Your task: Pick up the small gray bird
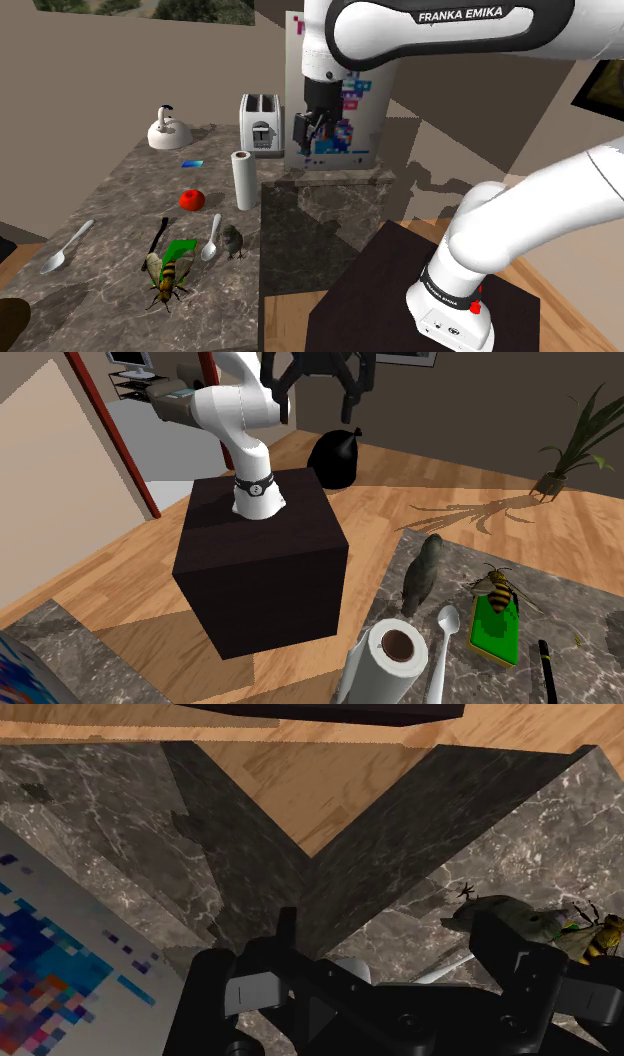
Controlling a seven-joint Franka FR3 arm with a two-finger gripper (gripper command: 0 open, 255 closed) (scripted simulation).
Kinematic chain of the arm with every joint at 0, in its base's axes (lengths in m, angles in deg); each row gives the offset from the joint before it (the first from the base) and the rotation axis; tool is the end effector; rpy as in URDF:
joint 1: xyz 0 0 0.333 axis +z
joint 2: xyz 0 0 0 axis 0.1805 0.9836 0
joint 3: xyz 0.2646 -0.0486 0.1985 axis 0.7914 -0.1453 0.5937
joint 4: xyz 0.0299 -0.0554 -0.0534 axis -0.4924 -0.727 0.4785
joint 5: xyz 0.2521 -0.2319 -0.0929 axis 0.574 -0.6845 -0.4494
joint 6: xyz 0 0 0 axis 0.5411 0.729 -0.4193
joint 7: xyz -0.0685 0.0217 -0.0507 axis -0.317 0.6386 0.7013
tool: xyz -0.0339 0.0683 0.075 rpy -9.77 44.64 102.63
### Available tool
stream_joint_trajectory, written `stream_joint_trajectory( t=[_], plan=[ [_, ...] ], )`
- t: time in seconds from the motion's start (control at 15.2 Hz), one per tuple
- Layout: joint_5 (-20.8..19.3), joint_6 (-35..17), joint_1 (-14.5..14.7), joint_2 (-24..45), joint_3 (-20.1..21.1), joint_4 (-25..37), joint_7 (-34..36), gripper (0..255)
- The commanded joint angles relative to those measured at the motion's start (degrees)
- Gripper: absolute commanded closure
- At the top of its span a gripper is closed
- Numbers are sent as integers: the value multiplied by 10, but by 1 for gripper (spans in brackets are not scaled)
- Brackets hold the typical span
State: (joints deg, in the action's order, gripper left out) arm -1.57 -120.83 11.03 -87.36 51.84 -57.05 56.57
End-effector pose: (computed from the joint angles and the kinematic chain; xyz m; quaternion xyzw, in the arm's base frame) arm 0.3144 0.1191 0.5885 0.9983 0.0212 0.0310 0.0439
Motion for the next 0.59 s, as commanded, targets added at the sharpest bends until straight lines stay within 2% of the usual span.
stream_joint_trajectory(
  t=[0.0,0.26,0.53],
  plan=[
    [-1,-21,0,34,26,6,29,0],
    [-15,-53,-2,108,75,31,89,0],
    [-44,-78,-5,194,122,68,154,0]
  ],
)
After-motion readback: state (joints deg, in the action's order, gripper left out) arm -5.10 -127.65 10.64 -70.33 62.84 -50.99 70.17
